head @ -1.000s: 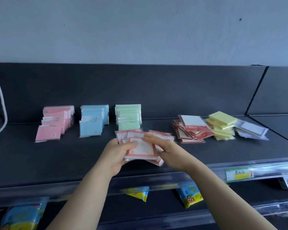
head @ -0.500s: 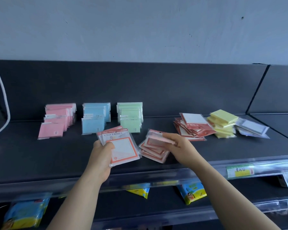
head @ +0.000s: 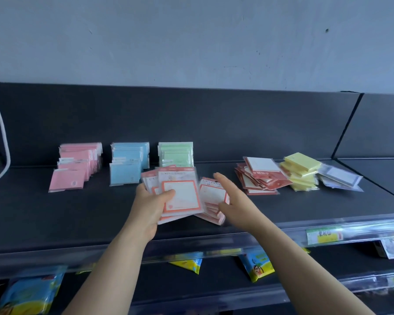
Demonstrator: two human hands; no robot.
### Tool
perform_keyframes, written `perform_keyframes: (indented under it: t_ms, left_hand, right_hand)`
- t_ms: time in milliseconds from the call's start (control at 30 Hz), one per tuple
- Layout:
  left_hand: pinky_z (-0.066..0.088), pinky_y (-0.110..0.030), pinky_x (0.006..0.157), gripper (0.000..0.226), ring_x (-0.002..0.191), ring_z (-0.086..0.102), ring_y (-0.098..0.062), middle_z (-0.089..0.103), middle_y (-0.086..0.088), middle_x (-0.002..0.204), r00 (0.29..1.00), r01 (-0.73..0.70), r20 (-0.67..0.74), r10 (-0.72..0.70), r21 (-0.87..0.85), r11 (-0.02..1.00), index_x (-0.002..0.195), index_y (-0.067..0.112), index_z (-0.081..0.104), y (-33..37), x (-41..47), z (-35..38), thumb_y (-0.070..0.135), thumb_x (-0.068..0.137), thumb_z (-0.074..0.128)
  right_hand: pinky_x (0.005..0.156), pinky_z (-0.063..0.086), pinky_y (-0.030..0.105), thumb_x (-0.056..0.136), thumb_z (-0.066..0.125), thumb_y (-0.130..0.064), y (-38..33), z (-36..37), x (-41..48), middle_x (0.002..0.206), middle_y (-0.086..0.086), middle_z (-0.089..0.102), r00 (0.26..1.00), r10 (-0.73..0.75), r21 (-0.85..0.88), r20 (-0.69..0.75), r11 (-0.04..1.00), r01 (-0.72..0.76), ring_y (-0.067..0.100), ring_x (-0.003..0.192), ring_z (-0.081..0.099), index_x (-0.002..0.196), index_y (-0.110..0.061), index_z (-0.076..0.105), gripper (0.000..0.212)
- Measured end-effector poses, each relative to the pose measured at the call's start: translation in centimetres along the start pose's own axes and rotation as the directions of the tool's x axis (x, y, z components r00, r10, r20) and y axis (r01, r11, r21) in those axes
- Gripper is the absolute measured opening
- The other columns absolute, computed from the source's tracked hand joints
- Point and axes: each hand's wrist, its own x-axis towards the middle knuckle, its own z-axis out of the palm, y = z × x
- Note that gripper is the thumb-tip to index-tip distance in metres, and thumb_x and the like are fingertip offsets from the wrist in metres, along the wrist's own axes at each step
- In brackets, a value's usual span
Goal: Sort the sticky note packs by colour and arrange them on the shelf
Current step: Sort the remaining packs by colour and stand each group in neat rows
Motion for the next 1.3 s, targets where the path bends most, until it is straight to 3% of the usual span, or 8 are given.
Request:
perform_keyframes:
  t_ms: [167, 367, 567, 667, 900, 1033, 1200, 1300]
  left_hand:
    - [0.059, -0.049, 0.078, 0.035, 0.092, 0.070, -0.026, 0.069, -0.007, 0.108, 0.997, 0.035, -0.069, -0.030, 0.081, 0.996, 0.123, 0.015, 0.052, -0.9, 1.0, -2.7, 0.006, 0.089, 0.055]
    - [0.057, -0.052, 0.080, 0.031, 0.090, 0.069, -0.028, 0.069, -0.011, 0.106, 0.992, 0.093, -0.095, -0.078, 0.158, 0.983, 0.120, 0.015, 0.052, -1.5, 1.1, -3.0, 0.012, 0.089, 0.053]
    - [0.058, -0.042, 0.079, 0.037, 0.088, 0.072, -0.029, 0.074, -0.012, 0.099, 0.987, 0.120, 0.105, -0.125, 0.048, 0.992, 0.109, 0.012, 0.068, -0.6, 0.3, -0.3, 0.034, 0.081, 0.077]
    - [0.055, -0.025, 0.053, 0.031, 0.075, 0.072, -0.022, 0.074, -0.011, 0.093, 0.993, 0.099, 0.064, -0.103, 0.068, 0.993, 0.111, 0.006, 0.066, -1.1, 0.3, 0.2, 0.004, 0.082, 0.073]
    - [0.059, -0.047, 0.076, 0.035, 0.088, 0.071, -0.027, 0.070, -0.010, 0.108, 0.991, 0.117, -0.073, -0.110, 0.106, 0.987, 0.124, 0.013, 0.051, -1.2, 1.6, -3.6, 0.007, 0.090, 0.058]
    - [0.059, -0.049, 0.078, 0.034, 0.089, 0.071, -0.028, 0.070, -0.011, 0.106, 0.989, 0.141, -0.072, -0.132, 0.139, 0.980, 0.125, 0.012, 0.050, -1.2, 1.4, -3.8, 0.011, 0.091, 0.053]
    - [0.053, -0.049, 0.083, 0.039, 0.091, 0.066, -0.030, 0.066, -0.023, 0.111, 0.994, 0.110, -0.015, -0.109, 0.170, 0.979, 0.115, 0.016, 0.056, -0.8, 1.4, -2.3, 0.026, 0.078, 0.052]
    - [0.049, -0.043, 0.090, 0.064, 0.099, 0.065, -0.030, 0.068, -0.017, 0.111, 0.993, 0.113, 0.019, -0.117, 0.156, 0.981, 0.115, 0.020, 0.058, -0.9, 1.3, -1.2, 0.060, 0.066, 0.070]
  right_hand:
    - [0.109, 0.035, 0.037, 0.085, 0.064, -0.048, 1.2, 0.3, 0.8, 0.148, 0.001, 0.038, 0.993, 0.114, -0.266, 0.033, 0.959, -0.101, 0.021, 0.130, 0.039, 0.140, -0.017, 0.040, 0.067]
    - [0.082, 0.041, 0.023, 0.099, 0.048, -0.029, 1.3, 0.0, 0.4, 0.116, -0.005, 0.055, 0.994, -0.034, -0.075, -0.107, 0.997, 0.026, 0.013, 0.104, 0.052, 0.128, -0.023, 0.057, 0.031]
    - [0.111, 0.024, 0.015, 0.093, 0.058, -0.010, -0.1, 1.8, -0.2, 0.145, -0.011, 0.039, 0.961, -0.232, -0.037, 0.150, 0.970, 0.240, -0.001, 0.132, 0.032, 0.141, -0.021, 0.046, 0.051]
    - [0.117, 0.017, 0.022, 0.094, 0.053, -0.011, 0.2, 1.8, -0.1, 0.151, -0.016, 0.027, 0.976, -0.128, 0.023, 0.175, 0.992, 0.125, -0.001, 0.140, 0.020, 0.148, -0.023, 0.034, 0.059]
    - [0.098, 0.045, 0.037, 0.073, 0.067, -0.062, 1.7, 1.2, 0.3, 0.127, -0.009, 0.051, 0.996, 0.073, -0.324, 0.047, 0.945, -0.054, 0.013, 0.113, 0.047, 0.125, -0.027, 0.050, 0.065]
    - [0.077, 0.052, 0.031, 0.091, 0.059, -0.042, 0.8, 0.5, -0.1, 0.114, -0.006, 0.058, 0.999, 0.028, -0.036, -0.015, 0.999, -0.028, 0.013, 0.091, 0.058, 0.120, -0.025, 0.057, 0.034]
    - [0.104, 0.036, 0.022, 0.098, 0.050, -0.033, -0.5, 1.4, -0.3, 0.132, -0.012, 0.047, 0.998, -0.054, 0.174, 0.027, 0.984, 0.049, 0.006, 0.123, 0.044, 0.139, -0.024, 0.044, 0.043]
    - [0.111, 0.025, 0.017, 0.092, 0.063, -0.019, -1.1, 2.7, -0.1, 0.143, -0.018, 0.042, 0.978, -0.113, 0.179, 0.175, 0.980, 0.082, -0.004, 0.132, 0.034, 0.138, -0.022, 0.049, 0.049]
